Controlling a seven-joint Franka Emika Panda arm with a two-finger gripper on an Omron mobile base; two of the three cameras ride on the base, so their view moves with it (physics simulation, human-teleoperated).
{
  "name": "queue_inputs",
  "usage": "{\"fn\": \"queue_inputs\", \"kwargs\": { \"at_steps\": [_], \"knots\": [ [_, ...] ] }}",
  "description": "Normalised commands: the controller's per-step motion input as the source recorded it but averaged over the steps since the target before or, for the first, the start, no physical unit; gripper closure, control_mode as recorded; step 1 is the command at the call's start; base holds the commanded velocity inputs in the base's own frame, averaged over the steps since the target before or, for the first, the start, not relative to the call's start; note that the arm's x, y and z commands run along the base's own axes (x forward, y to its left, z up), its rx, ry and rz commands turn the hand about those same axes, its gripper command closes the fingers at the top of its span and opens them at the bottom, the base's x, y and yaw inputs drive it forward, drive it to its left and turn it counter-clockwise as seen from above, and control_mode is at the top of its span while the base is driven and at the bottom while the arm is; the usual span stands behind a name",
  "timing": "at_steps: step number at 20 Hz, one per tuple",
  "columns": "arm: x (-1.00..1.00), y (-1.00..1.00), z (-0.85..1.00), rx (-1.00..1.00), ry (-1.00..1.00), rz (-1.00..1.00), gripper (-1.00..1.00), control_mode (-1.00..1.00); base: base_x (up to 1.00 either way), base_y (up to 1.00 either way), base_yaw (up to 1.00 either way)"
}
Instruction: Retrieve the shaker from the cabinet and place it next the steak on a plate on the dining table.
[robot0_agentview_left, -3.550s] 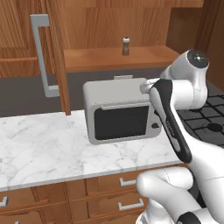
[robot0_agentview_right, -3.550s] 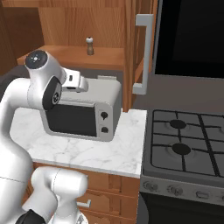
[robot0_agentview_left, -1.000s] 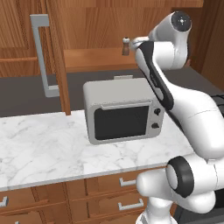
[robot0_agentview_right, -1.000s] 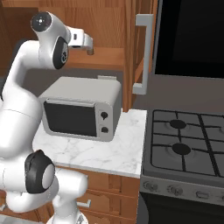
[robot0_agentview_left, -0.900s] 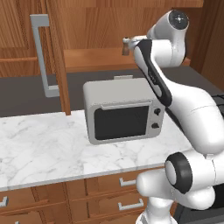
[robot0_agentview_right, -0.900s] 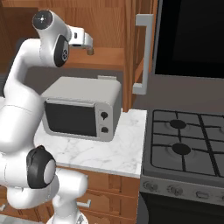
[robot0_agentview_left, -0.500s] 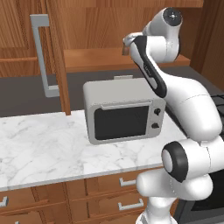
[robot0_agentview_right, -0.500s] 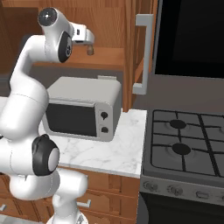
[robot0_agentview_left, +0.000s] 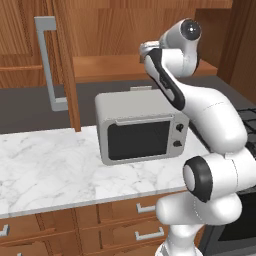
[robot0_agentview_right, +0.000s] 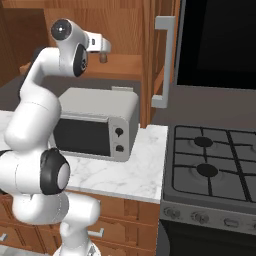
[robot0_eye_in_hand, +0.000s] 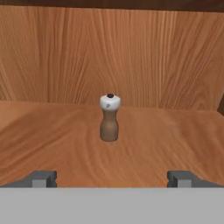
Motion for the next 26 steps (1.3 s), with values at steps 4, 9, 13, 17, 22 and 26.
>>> {"fn": "queue_inputs", "kwargs": {
  "at_steps": [4, 9, 13, 17, 22, 26],
  "knots": [
    [0.45, 0.00, -0.18, 0.00, 0.00, 0.00, -1.00, -1.00, 0.00, 0.00, 0.00],
    [0.39, 0.02, -0.02, 0.00, 0.00, 0.00, -1.00, -1.00, 0.00, 0.00, 0.00],
    [0.28, 0.09, 0.00, 0.00, 0.00, 0.00, -1.00, -1.00, 0.00, 0.00, 0.00],
    [0.26, 0.06, 0.00, 0.00, 0.00, 0.00, -1.00, -1.00, 0.00, 0.00, 0.00],
    [0.30, 0.05, 0.00, 0.00, 0.01, 0.00, -1.00, -1.00, 0.00, 0.00, 0.00],
    [0.28, 0.00, 0.00, 0.00, 0.00, 0.00, -1.00, -1.00, 0.00, 0.00, 0.00]
  ]
}}
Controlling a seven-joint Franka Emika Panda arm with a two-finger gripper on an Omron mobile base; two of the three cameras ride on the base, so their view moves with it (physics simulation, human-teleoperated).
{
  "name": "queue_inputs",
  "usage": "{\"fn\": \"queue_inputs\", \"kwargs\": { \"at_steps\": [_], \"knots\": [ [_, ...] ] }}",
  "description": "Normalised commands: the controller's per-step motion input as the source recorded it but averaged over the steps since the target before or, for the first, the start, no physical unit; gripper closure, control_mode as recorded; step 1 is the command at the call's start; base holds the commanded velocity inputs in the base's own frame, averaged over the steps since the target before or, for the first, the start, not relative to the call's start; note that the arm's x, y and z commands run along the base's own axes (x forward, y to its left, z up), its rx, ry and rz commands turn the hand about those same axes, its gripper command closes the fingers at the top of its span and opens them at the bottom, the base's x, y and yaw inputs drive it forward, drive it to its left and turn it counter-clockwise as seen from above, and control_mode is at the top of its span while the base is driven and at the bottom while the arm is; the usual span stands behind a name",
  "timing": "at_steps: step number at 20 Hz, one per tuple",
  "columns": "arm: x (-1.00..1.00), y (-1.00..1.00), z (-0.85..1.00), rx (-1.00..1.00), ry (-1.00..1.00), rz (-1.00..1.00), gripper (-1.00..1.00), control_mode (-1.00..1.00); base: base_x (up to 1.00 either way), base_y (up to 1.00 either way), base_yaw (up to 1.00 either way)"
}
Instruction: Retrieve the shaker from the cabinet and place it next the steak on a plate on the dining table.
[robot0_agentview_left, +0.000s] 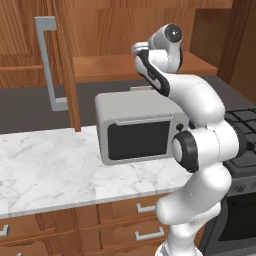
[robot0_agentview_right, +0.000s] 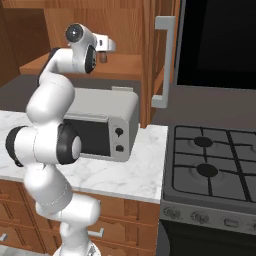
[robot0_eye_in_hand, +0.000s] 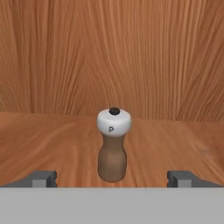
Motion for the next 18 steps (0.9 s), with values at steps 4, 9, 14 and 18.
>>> {"fn": "queue_inputs", "kwargs": {
  "at_steps": [4, 9, 14, 18],
  "knots": [
    [0.26, 0.00, 0.00, 0.00, 0.00, 0.00, -1.00, -1.00, 0.00, 0.00, 0.00],
    [0.23, 0.00, -0.01, 0.00, 0.03, 0.00, -1.00, -1.00, 0.00, 0.00, 0.00],
    [0.21, 0.00, -0.04, 0.00, 0.03, 0.00, -1.00, -1.00, 0.00, 0.00, 0.00],
    [0.21, 0.00, -0.04, 0.00, 0.00, 0.00, -1.00, -1.00, 0.00, 0.00, 0.00]
  ]
}}
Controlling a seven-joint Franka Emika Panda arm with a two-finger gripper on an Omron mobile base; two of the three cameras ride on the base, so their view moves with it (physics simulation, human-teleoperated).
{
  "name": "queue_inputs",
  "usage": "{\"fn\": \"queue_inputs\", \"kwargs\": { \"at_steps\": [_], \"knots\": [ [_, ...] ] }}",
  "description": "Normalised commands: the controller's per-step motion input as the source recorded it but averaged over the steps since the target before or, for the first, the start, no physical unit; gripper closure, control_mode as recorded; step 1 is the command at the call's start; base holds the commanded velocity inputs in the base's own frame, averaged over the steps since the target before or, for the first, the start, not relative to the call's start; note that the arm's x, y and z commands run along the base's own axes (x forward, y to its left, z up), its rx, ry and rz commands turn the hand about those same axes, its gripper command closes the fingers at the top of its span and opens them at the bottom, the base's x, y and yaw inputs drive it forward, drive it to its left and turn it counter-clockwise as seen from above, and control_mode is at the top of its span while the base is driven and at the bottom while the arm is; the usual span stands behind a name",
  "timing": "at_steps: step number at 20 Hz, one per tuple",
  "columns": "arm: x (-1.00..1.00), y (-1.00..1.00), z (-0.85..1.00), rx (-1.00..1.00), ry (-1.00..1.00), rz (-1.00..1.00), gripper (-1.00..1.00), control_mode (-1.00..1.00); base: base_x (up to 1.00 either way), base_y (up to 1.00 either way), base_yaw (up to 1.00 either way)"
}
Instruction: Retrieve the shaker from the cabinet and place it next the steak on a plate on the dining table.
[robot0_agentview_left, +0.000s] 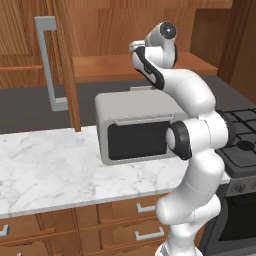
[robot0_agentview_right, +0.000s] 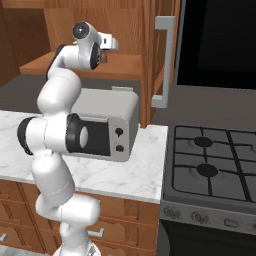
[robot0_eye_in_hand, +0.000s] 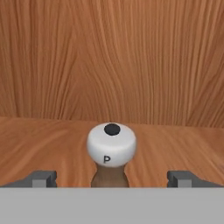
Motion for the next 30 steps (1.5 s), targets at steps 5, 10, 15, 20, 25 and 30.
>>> {"fn": "queue_inputs", "kwargs": {
  "at_steps": [5, 10, 15, 20, 25, 30],
  "knots": [
    [0.20, 0.00, -0.04, 0.00, 0.00, 0.00, -1.00, -1.00, 0.00, 0.00, 0.00],
    [0.17, 0.00, -0.08, 0.00, 0.00, 0.00, -1.00, -1.00, 0.00, 0.00, 0.00],
    [0.17, 0.00, -0.11, 0.00, 0.00, 0.00, -1.00, -1.00, 0.00, 0.00, 0.00],
    [0.23, 0.00, -0.11, 0.00, 0.00, 0.00, 1.00, -1.00, 0.00, 0.00, 0.00],
    [0.27, 0.00, -0.05, 0.00, 0.00, 0.00, 1.00, -1.00, 0.00, 0.00, 0.00],
    [0.05, 0.00, 0.00, 0.00, 0.00, 0.00, 1.00, -1.00, 0.00, 0.00, 0.00]
  ]
}}
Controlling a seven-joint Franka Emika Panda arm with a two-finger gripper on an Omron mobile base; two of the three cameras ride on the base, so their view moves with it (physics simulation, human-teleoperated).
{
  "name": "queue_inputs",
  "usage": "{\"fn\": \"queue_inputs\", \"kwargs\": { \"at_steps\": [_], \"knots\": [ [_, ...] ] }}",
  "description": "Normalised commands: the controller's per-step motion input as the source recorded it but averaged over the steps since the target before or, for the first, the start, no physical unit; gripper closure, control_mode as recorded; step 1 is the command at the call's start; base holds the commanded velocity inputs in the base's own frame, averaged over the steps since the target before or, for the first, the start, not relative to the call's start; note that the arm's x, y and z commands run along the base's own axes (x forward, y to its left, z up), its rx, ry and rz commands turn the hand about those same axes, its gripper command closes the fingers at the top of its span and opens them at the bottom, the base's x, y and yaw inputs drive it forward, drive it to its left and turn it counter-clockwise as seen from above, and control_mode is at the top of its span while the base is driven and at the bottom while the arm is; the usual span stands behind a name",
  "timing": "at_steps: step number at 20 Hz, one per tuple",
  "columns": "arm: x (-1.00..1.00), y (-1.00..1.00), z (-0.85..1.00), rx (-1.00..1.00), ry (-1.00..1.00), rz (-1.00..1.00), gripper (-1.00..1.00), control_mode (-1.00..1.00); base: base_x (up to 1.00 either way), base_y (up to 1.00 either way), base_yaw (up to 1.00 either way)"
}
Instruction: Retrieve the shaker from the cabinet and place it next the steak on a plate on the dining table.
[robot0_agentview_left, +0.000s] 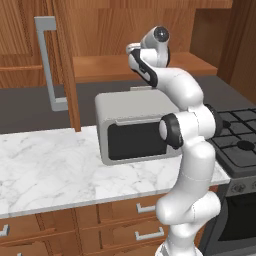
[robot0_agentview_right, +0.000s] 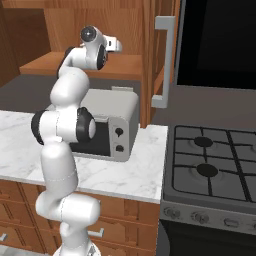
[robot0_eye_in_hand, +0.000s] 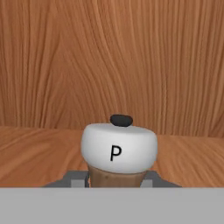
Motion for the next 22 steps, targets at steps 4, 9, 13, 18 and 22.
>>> {"fn": "queue_inputs", "kwargs": {
  "at_steps": [4, 9, 13, 18, 22],
  "knots": [
    [-0.16, 0.00, 0.00, 0.00, 0.00, 0.00, 1.00, -1.00, 0.00, 0.00, 0.00],
    [-0.76, 0.00, 0.00, 0.00, -0.06, 0.01, 1.00, -1.00, 0.00, 0.00, 0.00],
    [-1.00, 0.00, 0.00, 0.00, -0.14, 0.01, 1.00, -1.00, 0.00, 0.00, 0.00],
    [-1.00, -0.03, 0.00, 0.00, -0.23, 0.03, 1.00, -1.00, 0.00, 0.00, 0.00],
    [-1.00, -0.14, 0.00, 0.00, -0.22, 0.02, 1.00, -1.00, 0.00, 0.00, 0.00]
  ]
}}
